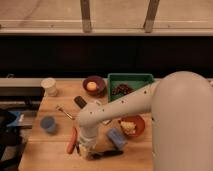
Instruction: Place brush in table surface
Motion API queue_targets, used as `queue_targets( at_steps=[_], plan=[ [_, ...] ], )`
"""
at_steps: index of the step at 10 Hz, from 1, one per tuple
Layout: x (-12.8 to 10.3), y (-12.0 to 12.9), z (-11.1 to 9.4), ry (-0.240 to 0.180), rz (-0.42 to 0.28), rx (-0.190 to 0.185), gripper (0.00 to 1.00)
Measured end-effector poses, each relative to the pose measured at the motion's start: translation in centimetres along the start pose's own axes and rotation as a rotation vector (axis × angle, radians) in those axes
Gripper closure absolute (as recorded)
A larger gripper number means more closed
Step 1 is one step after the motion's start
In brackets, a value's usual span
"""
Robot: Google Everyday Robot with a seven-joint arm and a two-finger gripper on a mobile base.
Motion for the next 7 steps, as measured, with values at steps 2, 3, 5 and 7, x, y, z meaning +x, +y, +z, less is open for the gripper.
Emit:
queue_targets(
  at_steps=[2,3,5,7],
  plan=[
    [-0.3,-0.3,0.6,0.006,0.017,0.02,1.0],
    [-0.3,-0.4,0.4,0.003,0.016,0.02,1.0],
    [-0.4,-0.4,0.3,0.004,0.01,0.024,1.0],
    [-0.4,-1.4,-1.2,0.002,0.013,0.067,1.0]
  ],
)
